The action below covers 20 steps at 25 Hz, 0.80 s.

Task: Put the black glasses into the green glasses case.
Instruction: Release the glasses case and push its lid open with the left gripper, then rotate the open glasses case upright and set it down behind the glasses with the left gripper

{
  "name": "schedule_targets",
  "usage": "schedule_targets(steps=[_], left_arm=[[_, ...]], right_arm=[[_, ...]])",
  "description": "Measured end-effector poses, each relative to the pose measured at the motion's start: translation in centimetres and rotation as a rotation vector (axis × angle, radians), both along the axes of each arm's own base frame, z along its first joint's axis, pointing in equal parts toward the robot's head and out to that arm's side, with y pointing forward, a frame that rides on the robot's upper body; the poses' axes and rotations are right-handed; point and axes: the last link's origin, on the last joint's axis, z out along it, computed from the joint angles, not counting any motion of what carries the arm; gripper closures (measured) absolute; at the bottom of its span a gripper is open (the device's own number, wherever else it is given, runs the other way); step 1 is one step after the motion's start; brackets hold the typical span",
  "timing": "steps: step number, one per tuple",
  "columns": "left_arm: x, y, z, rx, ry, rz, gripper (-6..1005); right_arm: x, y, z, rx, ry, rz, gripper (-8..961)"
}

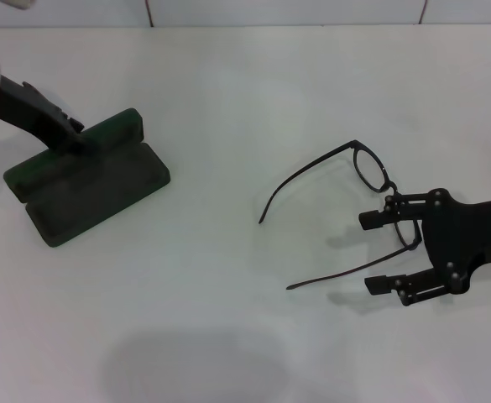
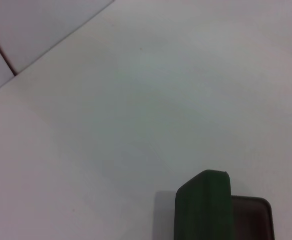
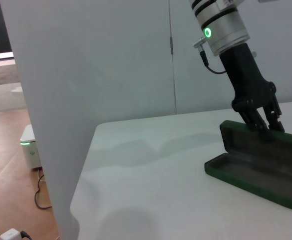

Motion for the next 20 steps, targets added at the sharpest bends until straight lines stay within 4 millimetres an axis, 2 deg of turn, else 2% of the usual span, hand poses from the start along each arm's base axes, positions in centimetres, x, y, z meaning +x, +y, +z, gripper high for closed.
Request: schedule_targets(steps=[1,9,14,18,20], left_arm=[[0.0,0.0,0.0,-0.001,0.002,-0.001,363],[0.0,0.0,-0.1,-0.004,0.004,-0.005,776],[1.3,0.1,-0.1,-0.020,-0.008,-0.082,780],[4.1,-0.1,-1.1,-0.076,0.032,-0.334,784],[4.8,-0.1,-1.6,-0.097,0.045,-0.409,786]], right_arm=[[0.0,0.0,0.0,0.000,-0.001,0.000,143],[0.1,-0.1,0.0,0.002,0.001,-0.006,143],[0.2,-0.1,0.0,0.003,0.002,-0.009,144],[0.2,-0.2,0.0,0.000,0.005,-0.008,144],[0.2,-0.3,0.0,-0.004,0.005,-0.008,144]])
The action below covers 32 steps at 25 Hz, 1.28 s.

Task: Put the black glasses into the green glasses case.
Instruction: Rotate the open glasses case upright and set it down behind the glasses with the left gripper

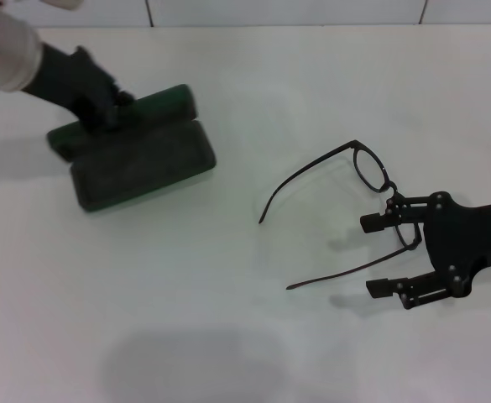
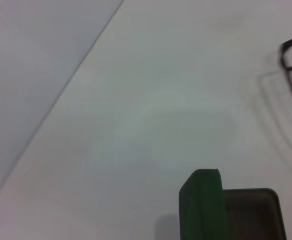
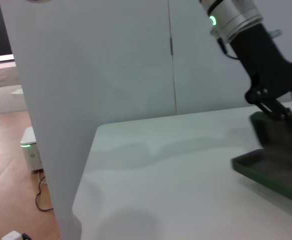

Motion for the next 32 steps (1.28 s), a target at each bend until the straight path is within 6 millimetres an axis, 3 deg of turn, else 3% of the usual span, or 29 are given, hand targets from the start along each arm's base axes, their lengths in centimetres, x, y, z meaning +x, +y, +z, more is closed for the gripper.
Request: schedule_targets(steps=[5,13,32], left_arm=[[2.5,0.4,-2.3,-0.072,0.004,-0.192,787],[3.3,1.3,-5.8,-0.094,0.033,-0.246,788],[2.7,0.7,-7.5,-0.070,0.054,-0.294,773]], right_arm=[[0.2,-0.5,-0.2,-0.014,0.007,-0.008,144],[0.7,-1.4,-0.2,-0.032,0.023,-0.019,144],[0.7,-1.4,-0.2,-0.031,0.024,-0.018,144]])
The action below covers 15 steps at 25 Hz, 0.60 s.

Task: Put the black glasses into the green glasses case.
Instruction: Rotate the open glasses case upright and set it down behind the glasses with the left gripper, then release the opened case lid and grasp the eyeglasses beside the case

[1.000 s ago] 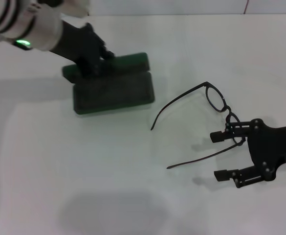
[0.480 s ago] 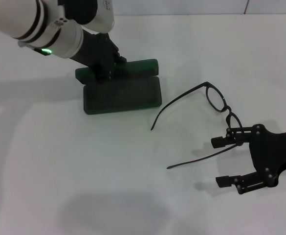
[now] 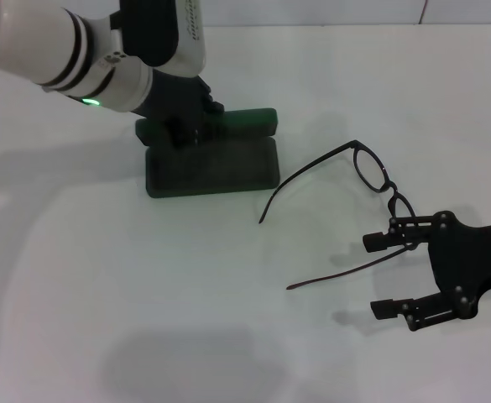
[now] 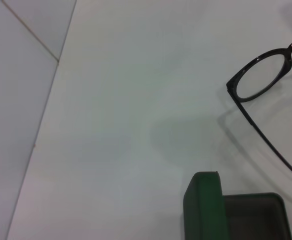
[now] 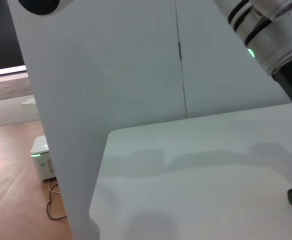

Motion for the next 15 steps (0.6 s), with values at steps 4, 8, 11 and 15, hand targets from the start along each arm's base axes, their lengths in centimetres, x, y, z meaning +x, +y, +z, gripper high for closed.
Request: schedule_targets(steps=[4,8,11,15], left_arm=[[0.2,-0.3,-0.1,-0.012,-0.015,0.012,749],[0.9,-0.4,0.5,0.015,-0.103,0.059,674],[1.1,-0.5,1.4,0.035,-0.178,0.113,618],[0.2,-1.7,3.6,0.008,-0.395,0.280,514]], right_arm=[[0.1,0.0,0.1,0.004,-0.002,-0.003,144],[0.2,0.1,0.4,0.009,-0.002,-0.005,145],[0.1,0.3,0.7,0.017,0.014,-0.021,145],[-0.3,1.3,2.5,0.048,0.064,-0.126,145]])
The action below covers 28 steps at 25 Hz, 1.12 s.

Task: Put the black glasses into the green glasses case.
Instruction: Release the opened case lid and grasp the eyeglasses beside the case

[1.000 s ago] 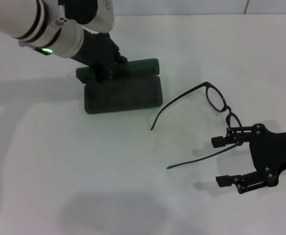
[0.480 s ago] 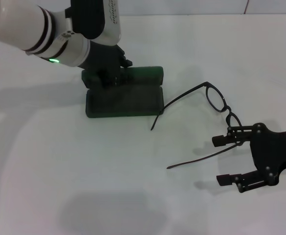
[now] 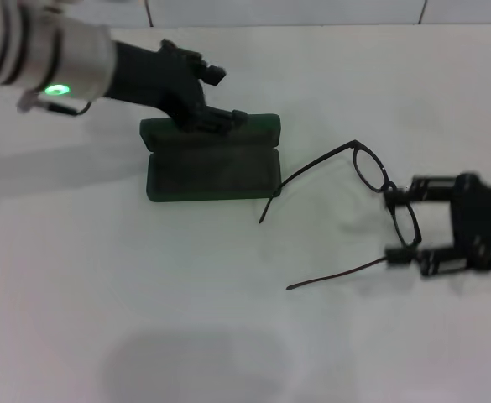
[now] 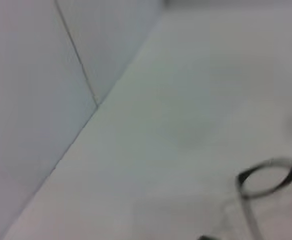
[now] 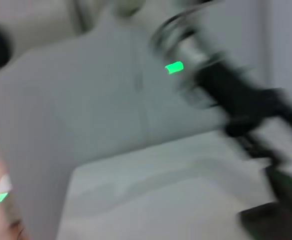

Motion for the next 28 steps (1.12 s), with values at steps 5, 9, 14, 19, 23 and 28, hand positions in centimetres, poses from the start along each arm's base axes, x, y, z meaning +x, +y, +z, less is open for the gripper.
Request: schedule_targets(steps=[5,9,14,19,23,28], left_arm=[[-4.1,-3.5,1.8,-0.068,-0.237,0.145,312],[-8.3,-6.8,2.2,-0.078,-0.312,0.185,289],[-11.2,-10.1,1.5,-0.135,-0.385,0.127,280],[-13.0,-11.9,1.1,-0.155,-0.381,0.104,278],[-14.1,-12.8,1.1,-0.137,-0.358,0.102,276],[-15.0,-13.2,1.0,-0.110,-0.323,0.106,277]], right_arm=[[-0.6,3.0,3.9,0.018,-0.003,-0.283,145],[-1.6,6.4,6.7,0.020,-0.087,-0.504,145],[-3.1,9.1,7.7,-0.025,-0.251,-0.712,145],[-6.3,10.9,5.3,-0.093,-0.474,-0.800,156],[-8.7,11.6,1.9,-0.106,-0.624,-0.804,162],[-9.5,11.2,-1.5,-0.089,-0.750,-0.796,169]])
